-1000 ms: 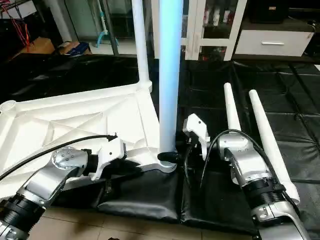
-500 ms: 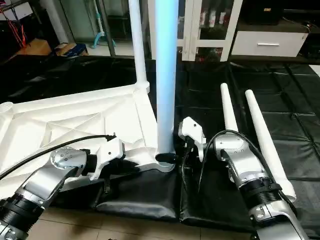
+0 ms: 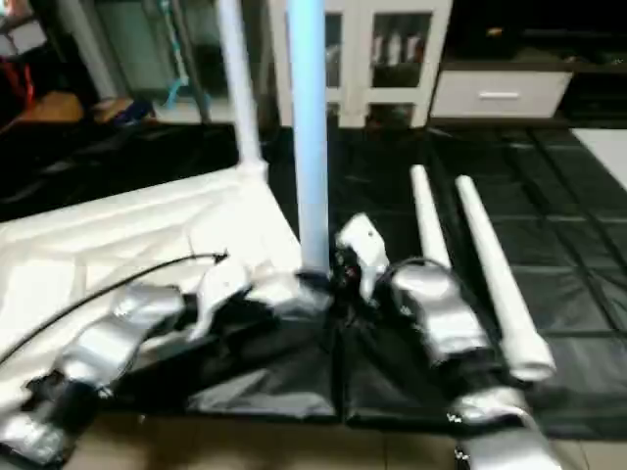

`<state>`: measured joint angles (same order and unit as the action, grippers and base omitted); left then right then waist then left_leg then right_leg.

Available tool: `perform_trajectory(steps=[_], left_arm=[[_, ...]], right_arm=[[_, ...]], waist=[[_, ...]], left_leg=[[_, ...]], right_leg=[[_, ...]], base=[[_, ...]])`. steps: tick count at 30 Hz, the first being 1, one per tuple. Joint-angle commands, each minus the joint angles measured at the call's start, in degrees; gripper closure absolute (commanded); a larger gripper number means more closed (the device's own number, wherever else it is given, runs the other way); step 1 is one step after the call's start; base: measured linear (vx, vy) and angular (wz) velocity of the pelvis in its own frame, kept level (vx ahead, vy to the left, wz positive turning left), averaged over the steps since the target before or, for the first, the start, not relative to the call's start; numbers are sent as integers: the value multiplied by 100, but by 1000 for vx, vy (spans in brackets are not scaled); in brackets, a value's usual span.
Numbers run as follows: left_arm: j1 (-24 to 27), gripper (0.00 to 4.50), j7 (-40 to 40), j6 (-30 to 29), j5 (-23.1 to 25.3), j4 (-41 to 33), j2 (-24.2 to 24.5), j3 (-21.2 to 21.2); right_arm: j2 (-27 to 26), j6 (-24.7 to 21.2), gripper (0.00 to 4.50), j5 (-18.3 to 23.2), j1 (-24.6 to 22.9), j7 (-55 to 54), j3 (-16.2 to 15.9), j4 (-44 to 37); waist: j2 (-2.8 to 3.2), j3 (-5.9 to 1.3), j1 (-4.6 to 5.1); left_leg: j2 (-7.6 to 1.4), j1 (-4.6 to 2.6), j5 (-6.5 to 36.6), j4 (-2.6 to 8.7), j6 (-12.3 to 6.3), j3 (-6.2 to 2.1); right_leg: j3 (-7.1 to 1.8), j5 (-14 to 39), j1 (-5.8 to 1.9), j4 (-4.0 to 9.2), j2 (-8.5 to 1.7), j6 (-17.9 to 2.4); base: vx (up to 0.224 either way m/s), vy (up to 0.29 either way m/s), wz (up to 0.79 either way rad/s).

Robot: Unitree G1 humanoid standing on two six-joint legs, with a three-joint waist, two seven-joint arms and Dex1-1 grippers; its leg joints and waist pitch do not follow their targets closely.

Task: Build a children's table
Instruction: Rotate leg to tighten

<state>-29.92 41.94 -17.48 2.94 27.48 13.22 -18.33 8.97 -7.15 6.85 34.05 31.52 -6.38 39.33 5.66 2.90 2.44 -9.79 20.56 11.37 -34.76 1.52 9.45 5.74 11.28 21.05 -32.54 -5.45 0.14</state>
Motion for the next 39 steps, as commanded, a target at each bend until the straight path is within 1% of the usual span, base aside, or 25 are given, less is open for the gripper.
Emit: perform_trajectory(steps=[1, 2, 3, 4, 5, 6, 7, 8, 9, 10, 11, 12, 13, 14, 15, 18, 19, 20, 24, 26, 28, 31, 32, 36, 39], left_arm=[[-418, 450, -910, 2, 68, 493, -375, 191], [-615, 450, -1208, 24, 124, 776, -467, 281], [-615, 450, -1208, 24, 124, 776, -467, 281], [-679, 450, -1279, 47, 148, 868, -485, 298], [-735, 450, -1350, 65, 145, 942, -510, 338], [-774, 450, -1370, 72, 148, 997, -531, 362], [-811, 450, -1375, 89, 152, 1045, -542, 382], [-850, 450, -1365, 116, 158, 1094, -549, 398], [-862, 450, -1312, 151, 179, 1129, -524, 384], [-902, 450, -1310, 215, 191, 1233, -522, 376], [-900, 450, -1306, 248, 185, 1275, -504, 385], [-892, 450, -1292, 278, 187, 1302, -477, 385], [-892, 450, -1292, 278, 187, 1302, -477, 385], [-858, 450, -1238, 337, 198, 1312, -409, 373], [-844, 450, -1208, 352, 197, 1305, -386, 372], [-706, 450, -881, 466, 195, 1155, -218, 311], [-637, 450, -646, 583, 172, 1082, -138, 260], [-612, 450, -544, 640, 159, 1059, -108, 238], [-259, 450, 119, 634, 103, 590, 235, 41], [-26, 450, 615, 656, -43, 210, 439, -62], [53, 450, 758, 602, -113, 66, 499, -80], [351, 450, 1313, 777, -245, -482, 770, -282], [453, 450, 1484, 796, -266, -665, 835, -320], [545, 450, 1611, 741, -332, -839, 856, -325], [669, 450, 1703, 601, -384, -1135, 923, -328]], right_arm=[[-442, -259, 235, -179, -10, -1342, 122, 603], [-727, -180, 237, -128, 96, -1630, 194, 691], [-727, -180, 238, -128, 96, -1630, 194, 691], [-830, -68, 239, -160, 125, -1770, 189, 716], [-943, 63, 239, -169, 146, -1888, 191, 753], [-1016, 126, 240, -181, 172, -1950, 201, 802], [-1095, 214, 241, -181, 204, -1994, 221, 861], [-1180, 314, 241, -168, 245, -2018, 251, 935], [-1231, 364, 241, -111, 282, -1932, 303, 973], [-1285, 414, 241, -96, 323, -1926, 361, 1030], [-1294, 507, 241, -99, 344, -1853, 377, 1016], [-1284, 569, 241, -94, 357, -1738, 377, 988], [-1284, 569, 241, -94, 357, -1738, 377, 988], [-1224, 648, 207, -15, 357, -1459, 398, 896], [-1193, 677, 187, 5, 352, -1377, 400, 859], [-981, 723, 164, 124, 337, -979, 429, 588], [-887, 704, 155, 172, 352, -760, 457, 489], [-852, 699, 145, 186, 362, -672, 471, 460], [-264, 286, 101, 423, 274, 641, 282, -113], [172, 32, 84, 571, 161, 1574, 119, -470], [331, -15, 66, 601, 115, 1888, 56, -578], [1076, 314, 50, 148, -53, 2777, -400, -681], [1324, 367, 50, 25, -83, 3119, -527, -679], [1458, 117, 50, 180, -56, 3444, -475, -690], [1579, -102, 50, 329, -32, 3678, -444, -790]], waist=[[90, -156, 101], [141, -138, 62], [122, -152, -3], [-112, -183, -52], [-260, -234, -57], [-333, -131, -50], [-314, -99, -9], [-95, -145, -40], [-74, -243, 0], [11, -279, -1], [45, -288, 21], [-1, -242, 42], [-39, -225, 55], [-86, -222, 70], [-76, -228, 71], [-60, -213, 129], [-42, -218, 137], [-53, -249, 174], [-34, -311, 115], [-108, -332, 65], [-76, -369, 11], [-90, -439, -111], [-85, -477, -209], [-107, -513, -359], [-98, -458, -449]], left_leg=[[-386, -4, 4822, 908, 578, -379], [-431, 45, 5035, 1070, 630, -332], [-470, 109, 5147, 1222, 633, -262], [-343, -115, 4660, 1078, 564, -35], [-102, -385, 4005, 595, 491, -39], [147, -796, 2458, -410, 108, -27], [116, -416, 1839, -306, -55, -138], [-105, 151, 1653, 305, -17, -329], [-233, -7, 2244, 458, 42, -388], [-268, -56, 2419, 495, 80, -407], [-291, -105, 2517, 538, 144, -366], [-259, -59, 2616, 570, 84, -313], [-234, -56, 2721, 566, 34, -281], [-189, -127, 2862, 521, -46, -221], [-180, -130, 2759, 499, -105, -207], [-231, 49, 2581, 547, -205, -282], [-229, 49, 2573, 543, -203, -289], [-245, 83, 2428, 535, -214, -307], [-285, 44, 1668, 480, -470, -217], [-273, 71, 1513, 444, -664, -183], [-280, 52, 1133, 399, -780, -142], [-285, 122, 50, 277, -1161, -126], [-268, 48, -384, 207, -1371, -77], [-265, 118, -850, 119, -1692, -62], [-296, 126, -232, 147, -1483, -42]], right_leg=[[25, 2667, -281, 182, -188, -429], [20, 2241, -338, 22, -134, -527], [12, 1808, -409, -260, -72, -606], [-211, 2088, -129, -65, -112, -661], [-277, 3447, 175, 445, -279, -473], [-240, 5731, 642, 1151, -707, -122], [-324, 5923, 258, 1040, -872, -77], [-143, 4882, -326, 597, -690, -41], [-45, 3322, -135, 467, -403, -217], [-59, 2619, -121, 399, -369, -453], [-109, 1446, -94, 358, -344, -931], [-121, 1150, -121, 353, -335, -1158], [-119, 1404, -125, 379, -344, -1145], [-120, 2191, -76, 465, -375, -1023], [-147, 2615, -57, 504, -412, -929], [-129, 2848, -133, 475, -436, -709], [-129, 2868, -134, 493, -444, -684], [-147, 2631, -154, 463, -460, -746], [-199, 1326, -104, 342, -421, -1334], [-228, 1251, -129, 312, -417, -1406], [-258, 1033, -91, 268, -411, -1514], [-231, -235, -122, 51, -379, -1756], [-241, -683, -77, -5, -339, -1860], [-249, -964, -50, -93, -331, -1936], [-247, -17, -16, -16, -327, -1810]], base=[[-80, 54, -12], [-80, 54, -12], [-108, 9, 8], [-15, -54, 16], [-15, -54, 16], [20, -72, 1], [64, 5, -33], [64, 5, -33], [65, 54, -24], [0, 0, 0], [0, 0, 0], [0, 0, 0], [0, 0, 0], [0, 0, 0], [0, 0, 0], [0, 0, 0], [0, 0, 0], [0, 0, 0], [0, 0, 0], [52, -32, 12], [87, -34, 9], [86, -23, 3], [77, -12, 1], [23, -2, 1], [0, 0, 0]])
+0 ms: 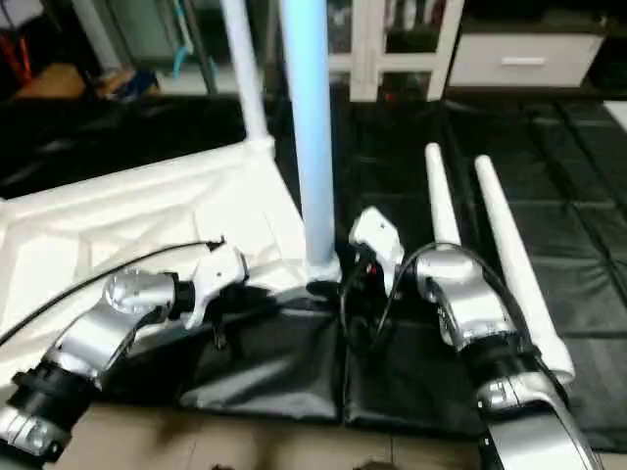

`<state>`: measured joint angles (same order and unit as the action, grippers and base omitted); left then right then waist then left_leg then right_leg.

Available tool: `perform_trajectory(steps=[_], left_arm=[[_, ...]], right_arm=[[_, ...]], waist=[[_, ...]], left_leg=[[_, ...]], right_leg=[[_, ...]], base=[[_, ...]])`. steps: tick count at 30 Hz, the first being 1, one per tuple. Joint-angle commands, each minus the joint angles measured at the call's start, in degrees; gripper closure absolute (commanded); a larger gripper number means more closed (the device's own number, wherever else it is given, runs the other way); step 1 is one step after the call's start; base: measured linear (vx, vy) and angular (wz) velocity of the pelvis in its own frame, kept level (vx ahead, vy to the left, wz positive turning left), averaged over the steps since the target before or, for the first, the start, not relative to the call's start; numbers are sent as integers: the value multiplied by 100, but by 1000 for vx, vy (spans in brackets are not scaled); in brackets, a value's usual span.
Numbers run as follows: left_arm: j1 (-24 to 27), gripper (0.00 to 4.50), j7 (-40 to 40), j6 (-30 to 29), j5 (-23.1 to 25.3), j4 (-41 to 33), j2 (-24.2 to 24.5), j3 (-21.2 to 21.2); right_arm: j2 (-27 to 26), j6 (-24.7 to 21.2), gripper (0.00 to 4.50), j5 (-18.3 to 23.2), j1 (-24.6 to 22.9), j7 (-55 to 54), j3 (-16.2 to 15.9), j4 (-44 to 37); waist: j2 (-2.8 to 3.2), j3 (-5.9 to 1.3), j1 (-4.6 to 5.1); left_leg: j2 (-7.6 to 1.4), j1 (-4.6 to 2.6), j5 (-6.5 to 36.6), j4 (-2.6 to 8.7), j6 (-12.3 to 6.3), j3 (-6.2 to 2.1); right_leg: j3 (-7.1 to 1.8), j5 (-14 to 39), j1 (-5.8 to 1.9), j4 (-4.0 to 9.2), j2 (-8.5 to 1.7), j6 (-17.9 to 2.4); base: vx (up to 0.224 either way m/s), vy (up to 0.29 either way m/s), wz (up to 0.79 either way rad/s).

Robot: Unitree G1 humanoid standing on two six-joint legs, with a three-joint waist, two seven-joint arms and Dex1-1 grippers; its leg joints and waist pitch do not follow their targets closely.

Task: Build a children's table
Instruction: Rotate leg to tighten

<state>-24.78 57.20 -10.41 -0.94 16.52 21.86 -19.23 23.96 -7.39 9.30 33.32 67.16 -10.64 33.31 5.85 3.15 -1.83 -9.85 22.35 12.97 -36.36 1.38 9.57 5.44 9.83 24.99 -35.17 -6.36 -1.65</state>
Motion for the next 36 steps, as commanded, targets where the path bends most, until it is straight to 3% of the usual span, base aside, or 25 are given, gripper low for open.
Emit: perform_trajectory(steps=[1, 3, 5, 8, 12, 20, 29, 31, 33, 36], left_arm=[[179, 450, 196, -126, -6, -84, 71, -240], [223, 450, 237, -167, -42, -163, 107, -265], [294, 450, 302, -220, -35, -285, 166, -284], [325, 450, 328, -228, -16, -315, 187, -270], [367, 450, 338, -277, 10, -366, 240, -276], [433, 450, 369, -349, 16, -449, 291, -305], [421, 450, 453, -444, 30, -445, 333, -388], [413, 450, 434, -451, 43, -419, 324, -388], [366, 450, 309, -489, 77, -327, 254, -360], [115, 450, -264, -572, 238, 119, -66, -261]], right_arm=[[70, -63, 50, 99, 54, 105, 6, -174], [50, -69, 50, 184, 69, 148, 37, -157], [72, -5, 50, 204, 92, 261, 41, -96], [73, 8, 50, 179, 94, 341, 46, -74], [93, 5, 50, 129, 47, 499, -8, -92], [143, 8, 129, 10, -37, 651, -147, -47], [32, 198, 175, -294, -88, 165, -210, 128], [-22, 239, 176, -350, -95, -43, -185, 170], [-161, 170, 177, -401, -80, -462, -110, 233], [-640, -222, 178, -431, -29, -1742, 221, 440]], waist=[[-117, -464, -35], [-119, -405, -31], [-128, -398, -13], [-120, -400, 15], [-127, -416, 6], [-109, -459, -6], [-118, -462, 13], [-109, -412, 39], [-114, -377, 94], [-132, -319, 259]], left_leg=[[-296, -63, -204, 328, -1377, -46], [-311, -108, 643, 418, -876, -20], [-311, -109, 941, 468, -547, -27], [-297, -84, 1037, 486, -458, -39], [-284, -77, 902, 469, -486, -32], [-271, -52, 412, 408, -749, -34], [-274, -61, 558, 422, -665, -38], [-281, -57, 846, 467, -577, -38], [-278, -104, 1312, 509, -359, -50], [-246, -169, 1959, 564, 7, -95]], right_leg=[[-221, 383, -399, 280, -231, -1593], [-241, 1316, -387, 390, -218, -1407], [-260, 1488, -393, 415, -216, -1288], [-259, 1542, -413, 421, -218, -1202], [-266, 1445, -413, 424, -223, -1206], [-244, 844, -428, 348, -208, -1354], [-242, 966, -436, 366, -207, -1332], [-238, 1387, -429, 422, -213, -1242], [-234, 1946, -426, 487, -216, -1111], [-212, 2844, -412, 590, -216, -798]], base=[[0, 0, 0], [-55, -6, 2], [-67, -1, 4], [0, 0, 0], [0, 0, 0], [0, 0, 0], [0, 0, 0], [0, 0, 0], [0, 0, 0], [0, 0, 0]])
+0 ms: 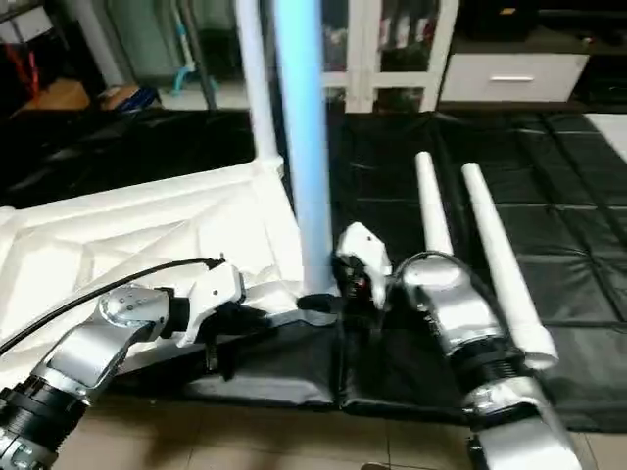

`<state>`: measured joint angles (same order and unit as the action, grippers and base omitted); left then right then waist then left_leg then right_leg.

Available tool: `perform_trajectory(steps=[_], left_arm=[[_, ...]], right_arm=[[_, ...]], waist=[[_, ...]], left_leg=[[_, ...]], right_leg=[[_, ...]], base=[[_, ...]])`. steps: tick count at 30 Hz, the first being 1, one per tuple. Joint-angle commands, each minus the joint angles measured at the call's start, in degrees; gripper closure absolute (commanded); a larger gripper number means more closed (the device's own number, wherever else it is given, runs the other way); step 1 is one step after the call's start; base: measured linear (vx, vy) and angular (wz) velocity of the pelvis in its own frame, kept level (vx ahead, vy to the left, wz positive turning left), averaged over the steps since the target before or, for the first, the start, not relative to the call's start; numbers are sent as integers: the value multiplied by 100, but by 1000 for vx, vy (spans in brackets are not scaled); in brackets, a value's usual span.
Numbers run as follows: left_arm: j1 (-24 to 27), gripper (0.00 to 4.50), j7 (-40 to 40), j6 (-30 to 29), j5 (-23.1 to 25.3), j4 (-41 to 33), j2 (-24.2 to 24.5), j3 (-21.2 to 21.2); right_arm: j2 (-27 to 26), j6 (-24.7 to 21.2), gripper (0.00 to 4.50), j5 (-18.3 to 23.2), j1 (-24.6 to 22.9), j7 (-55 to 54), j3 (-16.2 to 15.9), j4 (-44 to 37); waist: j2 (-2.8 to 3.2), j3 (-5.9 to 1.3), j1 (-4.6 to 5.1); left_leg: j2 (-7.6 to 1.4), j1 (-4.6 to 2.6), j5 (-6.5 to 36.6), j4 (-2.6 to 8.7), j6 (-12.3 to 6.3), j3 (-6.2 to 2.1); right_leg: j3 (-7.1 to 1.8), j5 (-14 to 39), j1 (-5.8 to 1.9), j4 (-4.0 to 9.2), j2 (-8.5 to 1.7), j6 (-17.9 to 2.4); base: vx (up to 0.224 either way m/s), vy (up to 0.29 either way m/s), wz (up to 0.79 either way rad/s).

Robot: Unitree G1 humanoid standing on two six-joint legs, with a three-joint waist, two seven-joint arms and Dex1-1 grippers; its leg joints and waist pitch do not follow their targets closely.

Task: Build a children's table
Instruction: Rotate leg to tighten

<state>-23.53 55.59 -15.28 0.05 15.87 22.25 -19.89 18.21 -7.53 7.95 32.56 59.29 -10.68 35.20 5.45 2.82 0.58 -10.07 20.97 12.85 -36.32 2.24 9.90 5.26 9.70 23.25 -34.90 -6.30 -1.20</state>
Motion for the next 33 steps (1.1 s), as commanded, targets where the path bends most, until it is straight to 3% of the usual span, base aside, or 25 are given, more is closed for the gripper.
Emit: perform_trajectory(steps=[1, 3, 4, 5, 6, 7, 8, 10, 11, 12, 14, 16, 21, 24, 25, 27, 30, 31, 33], left_arm=[[-147, 450, -393, -118, 214, 428, -253, -142], [-226, 450, -578, -143, 253, 567, -338, -104], [-536, 450, -1241, -203, 297, 1047, -636, 116], [-583, 450, -1336, -209, 294, 1112, -675, 155], [-892, 450, -1850, -246, 259, 1511, -905, 387], [-1050, 450, -2068, -239, 255, 1697, -990, 475], [-1138, 450, -2172, -219, 259, 1802, -1025, 515], [-1301, 450, -2358, -137, 292, 2009, -1083, 582], [-1442, 450, -2484, -82, 315, 2192, -1149, 638], [-1540, 450, -2522, -34, 332, 2308, -1189, 653], [-1599, 450, -2534, -6, 345, 2376, -1215, 661], [-1700, 450, -2454, 94, 365, 2543, -1250, 627], [-1615, 450, -2284, 317, 423, 2670, -1154, 456], [-1496, 450, -2034, 454, 439, 2629, -1059, 371], [-1417, 450, -1853, 545, 435, 2556, -1001, 313], [-1163, 450, -1297, 634, 384, 2233, -824, 138], [-951, 450, -830, 754, 327, 1933, -665, -20], [-765, 450, -416, 770, 202, 1647, -543, -121], [-554, 450, -26, 745, 82, 1301, -387, -238]], right_arm=[[-270, -382, 178, -265, 81, -1479, 383, 357], [-377, -443, 178, -254, 97, -1758, 459, 415], [-724, -523, 178, -248, 173, -2691, 673, 620], [-774, -522, 178, -247, 189, -2833, 705, 651], [-1112, -522, 178, -202, 306, -3785, 940, 870], [-1275, -505, 178, -175, 365, -4195, 1036, 965], [-1367, -491, 178, -160, 403, -4418, 1086, 1021], [-1534, -396, 178, -197, 439, -4736, 1112, 1063], [-1705, -243, 178, -260, 467, -4985, 1115, 1084], [-1846, -142, 178, -255, 505, -5045, 1117, 1124], [-1935, -84, 178, -248, 531, -5063, 1121, 1153], [-2029, 214, 178, -249, 632, -4533, 961, 1168], [-1807, 334, 178, 88, 626, -3967, 1149, 967], [-1582, 371, 109, 147, 554, -3609, 1173, 815], [-1480, 314, 103, 180, 514, -3334, 1153, 724], [-1203, 96, 74, 269, 421, -2660, 1082, 469], [-972, -265, 62, 406, 362, -2046, 995, 248], [-737, -388, 44, 406, 295, -1522, 795, 59], [-374, -514, 31, 385, 178, -824, 474, -233]], waist=[[-78, -281, 67], [-68, -287, 126], [-29, -295, 125], [-16, -270, 175], [-15, -269, 218], [32, -270, 255], [12, -293, 297], [47, -307, 335], [54, -295, 347], [58, -306, 351], [46, -321, 353], [34, -324, 344], [22, -371, 289], [27, -387, 246], [38, -394, 233], [34, -401, 262], [43, -426, 218], [40, -434, 184], [51, -439, 136]], left_leg=[[-205, -59, 2098, 553, -19, -134], [-202, -71, 2205, 568, 44, -159], [-202, -63, 2266, 568, 42, -178], [-180, -103, 2422, 563, 67, -161], [-173, -84, 2546, 576, 89, -187], [-162, -92, 2586, 575, 121, -194], [-149, -117, 2702, 573, 137, -224], [-183, -61, 2718, 628, 19, -243], [-181, -53, 2713, 638, -8, -229], [-178, -92, 2743, 634, 2, -214], [-185, -56, 2636, 648, -33, -210], [-189, -46, 2589, 649, -79, -193], [-196, 0, 1938, 621, -386, -141], [-202, 3, 1752, 602, -504, -116], [-204, 1, 1733, 594, -527, -110], [-226, 136, 1470, 605, -658, -160], [-247, 50, 1267, 556, -706, -122], [-253, 37, 1152, 547, -707, -123], [-260, 88, 777, 520, -845, -108]], right_leg=[[-190, 3067, -217, 596, -223, -750], [-182, 3064, -210, 611, -218, -715], [-165, 3056, -229, 597, -226, -697], [-142, 3243, -172, 665, -221, -629], [-102, 3301, -194, 686, -210, -547], [-86, 3315, -187, 693, -216, -525], [-39, 3369, -183, 735, -216, -455], [-29, 2936, -258, 731, -243, -525], [-37, 2868, -240, 747, -240, -556], [-44, 2771, -212, 753, -243, -630], [-64, 2470, -245, 721, -250, -764], [-91, 2272, -254, 693, -261, -878], [-128, 1599, -307, 624, -282, -1155], [-130, 1561, -299, 606, -276, -1193], [-132, 1562, -297, 608, -284, -1185], [-110, 1435, -385, 550, -292, -1139], [-141, 1240, -303, 529, -284, -1255], [-136, 1084, -320, 505, -275, -1314], [-143, 600, -330, 405, -260, -1454]], base=[[0, 0, 0], [0, 0, 0], [0, 0, 0], [0, 0, 0], [0, 0, 0], [-56, 29, -2], [-56, 29, -2], [0, 0, 0], [0, 0, 0], [0, 0, 0], [0, 0, 0], [0, 0, 0], [0, 0, 0], [0, 0, 0], [0, 0, 0], [0, 0, 0], [20, -7, 2], [67, -18, 6], [60, -16, 3]])
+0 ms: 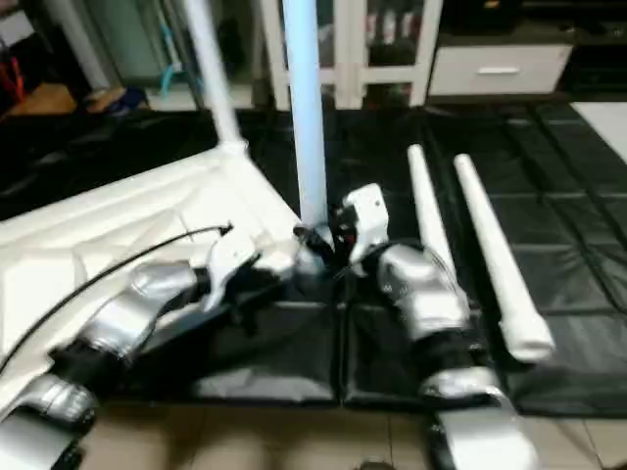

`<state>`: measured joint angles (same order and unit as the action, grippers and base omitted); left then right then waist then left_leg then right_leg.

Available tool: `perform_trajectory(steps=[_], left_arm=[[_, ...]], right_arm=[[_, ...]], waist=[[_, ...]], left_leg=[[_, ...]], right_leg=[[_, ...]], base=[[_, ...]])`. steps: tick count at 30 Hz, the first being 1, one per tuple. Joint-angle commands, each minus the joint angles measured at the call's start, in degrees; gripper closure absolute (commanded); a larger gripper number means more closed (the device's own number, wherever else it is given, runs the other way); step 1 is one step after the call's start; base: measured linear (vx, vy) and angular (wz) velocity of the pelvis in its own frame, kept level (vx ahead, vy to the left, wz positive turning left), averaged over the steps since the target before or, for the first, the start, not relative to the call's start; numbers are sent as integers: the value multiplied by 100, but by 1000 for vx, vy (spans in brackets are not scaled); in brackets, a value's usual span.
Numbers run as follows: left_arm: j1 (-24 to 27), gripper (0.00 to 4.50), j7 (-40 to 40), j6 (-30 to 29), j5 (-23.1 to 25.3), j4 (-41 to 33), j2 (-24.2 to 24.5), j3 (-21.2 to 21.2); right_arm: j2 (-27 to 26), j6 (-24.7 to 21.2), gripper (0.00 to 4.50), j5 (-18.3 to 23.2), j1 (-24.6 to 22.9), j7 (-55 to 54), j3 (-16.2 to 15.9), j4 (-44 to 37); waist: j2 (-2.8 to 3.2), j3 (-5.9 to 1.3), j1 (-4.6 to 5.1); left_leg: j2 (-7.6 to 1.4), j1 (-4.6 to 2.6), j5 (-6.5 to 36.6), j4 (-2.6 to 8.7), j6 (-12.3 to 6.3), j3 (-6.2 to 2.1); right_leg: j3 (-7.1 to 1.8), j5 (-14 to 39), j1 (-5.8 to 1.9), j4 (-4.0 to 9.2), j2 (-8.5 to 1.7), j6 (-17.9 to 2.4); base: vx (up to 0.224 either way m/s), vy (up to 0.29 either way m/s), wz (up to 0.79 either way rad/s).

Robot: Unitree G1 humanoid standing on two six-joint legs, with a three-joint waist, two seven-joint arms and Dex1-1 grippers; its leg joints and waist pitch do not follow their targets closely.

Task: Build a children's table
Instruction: Rotate leg to tighten

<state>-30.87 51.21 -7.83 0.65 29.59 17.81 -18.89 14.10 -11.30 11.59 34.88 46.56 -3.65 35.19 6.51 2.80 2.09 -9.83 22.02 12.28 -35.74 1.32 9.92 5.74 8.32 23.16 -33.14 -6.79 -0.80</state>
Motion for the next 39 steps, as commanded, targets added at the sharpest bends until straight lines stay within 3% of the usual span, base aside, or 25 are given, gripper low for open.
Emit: perform_trajectory(steps=[1, 2, 3, 5, 7, 9, 12, 14, 24, 37, 39], left_arm=[[180, 450, 412, 0, 22, -71, 57, -337], [362, 450, 682, -32, -71, -400, 200, -438], [473, 450, 849, -66, -162, -614, 275, -485], [562, 450, 984, -82, -247, -773, 329, -501], [607, 450, 1026, -79, -243, -828, 352, -487], [649, 450, 1071, -84, -194, -858, 384, -472], [690, 450, 1120, -113, -138, -912, 440, -465], [714, 450, 1113, -162, -156, -992, 488, -483], [762, 450, 1135, -223, -148, -1092, 508, -482], [815, 450, 1167, -299, -136, -1170, 550, -536], [790, 450, 1017, -383, -96, -1102, 495, -506]], right_arm=[[37, -137, 22, 20, -54, 448, -229, -232], [432, -262, 22, 48, -174, 1138, -485, -546], [682, -360, 22, 113, -231, 1547, -579, -725], [899, -371, 22, 118, -267, 1904, -631, -831], [1062, -292, 22, 28, -305, 2154, -722, -885], [1227, -218, 22, -105, -353, 2386, -865, -925], [1339, -122, 22, -239, -380, 2462, -1006, -962], [1375, -64, 22, -293, -390, 2413, -1060, -993], [1317, -19, 22, -329, -398, 2365, -1019, -850], [1238, -76, 130, -251, -552, 2321, -969, -832], [1066, 9, 148, -369, -582, 1894, -929, -740]], waist=[[-48, -455, -69], [-59, -477, -144], [-108, -494, -208], [-82, -491, -307], [-82, -476, -355], [-89, -430, -390], [-90, -401, -372], [-94, -402, -362], [-104, -424, -351], [-84, -429, -332], [-80, -413, -316]], left_leg=[[-291, -44, 656, 429, -828, -93], [-289, -77, 407, 402, -889, -91], [-287, -65, 234, 371, -1032, -67], [-306, -78, 98, 360, -1146, -54], [-300, -81, 175, 366, -1093, -42], [-315, -91, 639, 420, -852, -40], [-316, -125, 1237, 483, -460, -41], [-310, -123, 1298, 493, -354, -40], [-290, -75, 1036, 463, -455, -46], [-287, -69, 1069, 459, -468, -49], [-290, -65, 1134, 474, -444, -52]], right_leg=[[-184, 515, -316, 202, -199, -1550], [-187, 279, -323, 171, -195, -1598], [-201, 64, -319, 126, -196, -1660], [-211, 132, -288, 130, -210, -1626], [-221, 440, -276, 148, -195, -1572], [-230, 1028, -265, 210, -193, -1446], [-259, 1571, -245, 281, -191, -1298], [-271, 1598, -250, 280, -187, -1278], [-276, 1462, -269, 257, -194, -1260], [-267, 1394, -276, 254, -185, -1285], [-266, 1506, -268, 266, -185, -1265]], base=[[66, -8, 0], [66, -8, 0], [72, 1, 1], [0, 0, 0], [0, 0, 0], [0, 0, 0], [0, 0, 0], [0, 0, 0], [0, 0, 0], [0, 0, 0], [0, 0, 0]])
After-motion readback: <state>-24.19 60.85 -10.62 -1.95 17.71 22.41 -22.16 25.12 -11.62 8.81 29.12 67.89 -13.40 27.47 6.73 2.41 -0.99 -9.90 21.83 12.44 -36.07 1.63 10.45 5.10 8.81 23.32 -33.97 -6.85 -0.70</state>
